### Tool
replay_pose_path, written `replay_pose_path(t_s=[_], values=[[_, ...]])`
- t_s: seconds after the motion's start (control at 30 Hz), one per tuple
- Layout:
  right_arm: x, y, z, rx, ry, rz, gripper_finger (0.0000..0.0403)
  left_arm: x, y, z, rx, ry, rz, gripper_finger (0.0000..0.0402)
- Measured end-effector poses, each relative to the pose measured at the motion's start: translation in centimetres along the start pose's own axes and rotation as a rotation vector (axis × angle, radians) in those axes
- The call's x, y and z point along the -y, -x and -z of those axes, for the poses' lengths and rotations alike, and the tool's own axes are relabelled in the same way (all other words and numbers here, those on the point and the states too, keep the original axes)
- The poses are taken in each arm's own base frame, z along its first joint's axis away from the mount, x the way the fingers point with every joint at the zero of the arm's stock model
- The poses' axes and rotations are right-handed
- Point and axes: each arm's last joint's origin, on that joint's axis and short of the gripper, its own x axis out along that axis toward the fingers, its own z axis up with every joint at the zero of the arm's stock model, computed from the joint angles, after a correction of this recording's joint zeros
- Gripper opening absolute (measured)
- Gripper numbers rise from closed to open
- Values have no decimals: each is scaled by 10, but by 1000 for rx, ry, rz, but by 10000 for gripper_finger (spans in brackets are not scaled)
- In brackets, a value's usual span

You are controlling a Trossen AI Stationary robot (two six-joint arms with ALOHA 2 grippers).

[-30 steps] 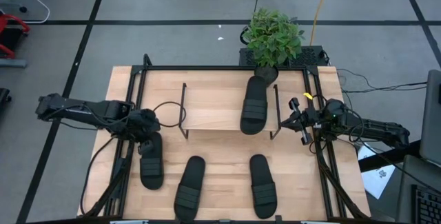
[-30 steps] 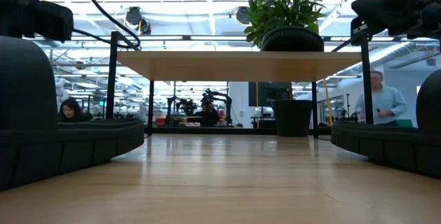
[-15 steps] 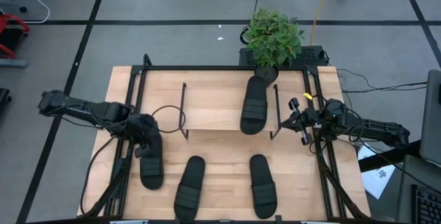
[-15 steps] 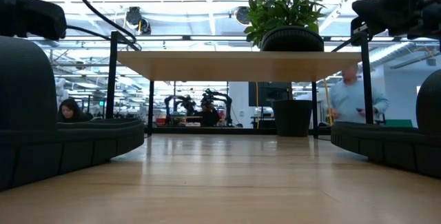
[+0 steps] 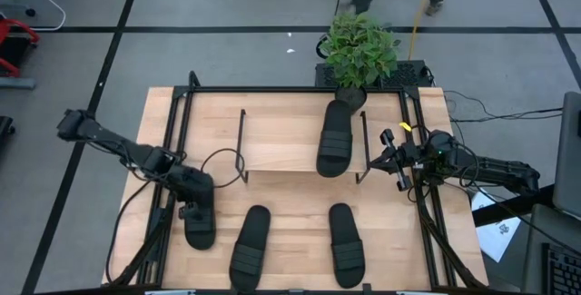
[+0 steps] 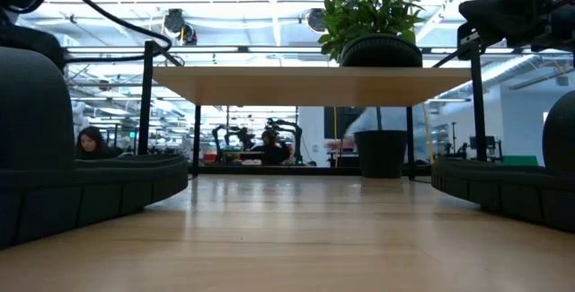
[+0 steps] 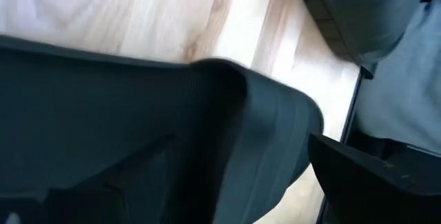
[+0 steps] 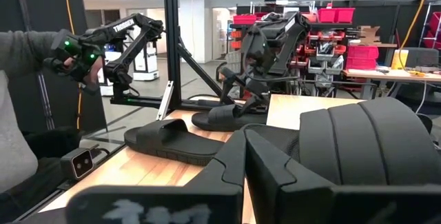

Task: Pick and place slides into the shelf
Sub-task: Put the top left black slide on the shelf

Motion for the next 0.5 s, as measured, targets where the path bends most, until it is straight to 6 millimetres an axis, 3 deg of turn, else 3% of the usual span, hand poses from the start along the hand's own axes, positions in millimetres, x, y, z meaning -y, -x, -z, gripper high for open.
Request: replay_pose_path(t_s=[0.33, 0.5], values=[[0, 0, 0, 0, 0, 2, 0, -6, -15, 9, -22, -4, 22, 297], [0, 0, 0, 0, 0, 3, 0, 1, -16, 5, 26, -75, 89, 231]])
